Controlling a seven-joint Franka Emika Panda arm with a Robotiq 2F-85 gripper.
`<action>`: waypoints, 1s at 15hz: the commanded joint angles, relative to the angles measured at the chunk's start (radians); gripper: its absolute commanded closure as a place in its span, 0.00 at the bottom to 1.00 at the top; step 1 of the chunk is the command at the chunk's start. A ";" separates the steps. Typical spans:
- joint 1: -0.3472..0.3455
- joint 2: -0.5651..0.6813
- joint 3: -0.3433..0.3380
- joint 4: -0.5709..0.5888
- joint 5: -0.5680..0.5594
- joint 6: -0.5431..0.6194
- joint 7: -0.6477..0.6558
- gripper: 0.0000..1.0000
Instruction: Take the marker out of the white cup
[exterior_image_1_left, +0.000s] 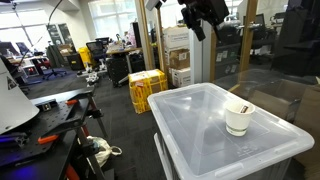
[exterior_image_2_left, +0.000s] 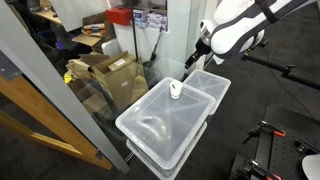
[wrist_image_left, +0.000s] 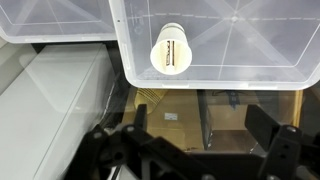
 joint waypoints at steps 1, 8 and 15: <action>-0.062 0.076 0.052 0.045 0.071 0.038 -0.107 0.00; -0.082 0.141 0.039 0.070 0.048 0.007 -0.091 0.00; -0.108 0.181 0.058 0.105 -0.006 -0.007 -0.038 0.00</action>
